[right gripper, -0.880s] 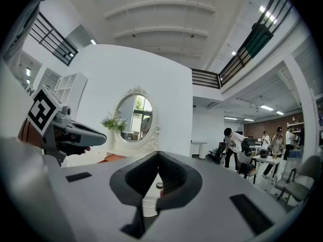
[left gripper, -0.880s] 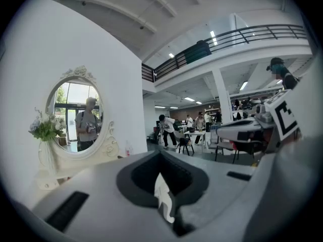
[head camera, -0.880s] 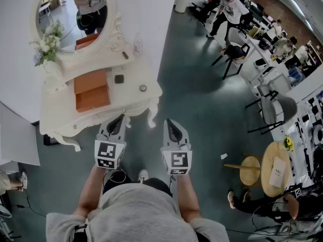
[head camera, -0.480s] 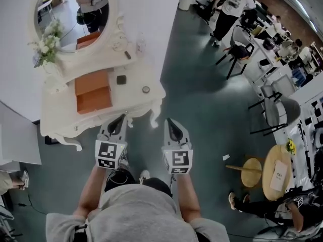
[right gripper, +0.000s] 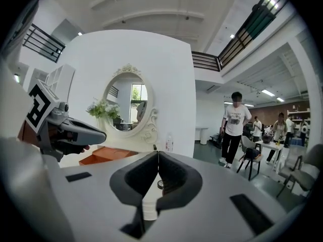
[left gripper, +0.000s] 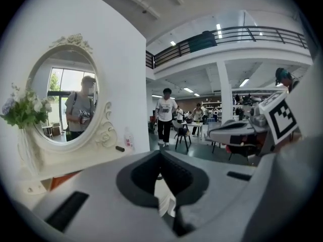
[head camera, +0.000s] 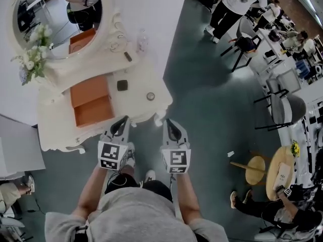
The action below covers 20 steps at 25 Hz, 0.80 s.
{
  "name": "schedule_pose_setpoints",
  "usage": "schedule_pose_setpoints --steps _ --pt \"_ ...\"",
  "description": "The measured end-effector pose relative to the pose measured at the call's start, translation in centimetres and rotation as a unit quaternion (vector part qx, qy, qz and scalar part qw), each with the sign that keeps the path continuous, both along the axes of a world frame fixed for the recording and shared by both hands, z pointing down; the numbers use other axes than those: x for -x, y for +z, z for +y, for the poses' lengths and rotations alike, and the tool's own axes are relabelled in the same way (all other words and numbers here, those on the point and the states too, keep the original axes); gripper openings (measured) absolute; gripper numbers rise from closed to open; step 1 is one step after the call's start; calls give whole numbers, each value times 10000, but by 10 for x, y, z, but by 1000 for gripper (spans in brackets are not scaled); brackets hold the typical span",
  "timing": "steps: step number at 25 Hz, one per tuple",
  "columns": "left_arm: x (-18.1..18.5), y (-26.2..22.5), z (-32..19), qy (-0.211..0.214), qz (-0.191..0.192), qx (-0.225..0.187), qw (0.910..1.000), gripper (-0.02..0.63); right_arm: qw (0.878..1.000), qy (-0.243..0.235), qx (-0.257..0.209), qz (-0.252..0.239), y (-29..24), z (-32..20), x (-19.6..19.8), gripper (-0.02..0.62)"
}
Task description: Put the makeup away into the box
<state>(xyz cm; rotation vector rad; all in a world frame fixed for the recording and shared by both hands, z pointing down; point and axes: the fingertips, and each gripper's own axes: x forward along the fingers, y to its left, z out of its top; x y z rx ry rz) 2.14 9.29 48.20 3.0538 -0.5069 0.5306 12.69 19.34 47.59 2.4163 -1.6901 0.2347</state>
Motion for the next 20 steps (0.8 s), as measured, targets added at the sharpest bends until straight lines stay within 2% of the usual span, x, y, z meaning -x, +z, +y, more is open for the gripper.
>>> schedule_pose_setpoints --steps 4,10,15,20 --pt "-14 13 -16 131 -208 102 9996 0 9997 26 173 -165 17 -22 -10 14" --pt "-12 8 14 121 -368 185 9991 0 9983 -1 329 -480 23 4 -11 14" --pt "-25 49 -2 216 -625 517 9965 1 9952 100 666 -709 63 -15 -26 14" --pt "-38 76 -19 337 -858 658 9936 0 9907 168 968 -940 101 -38 -39 14"
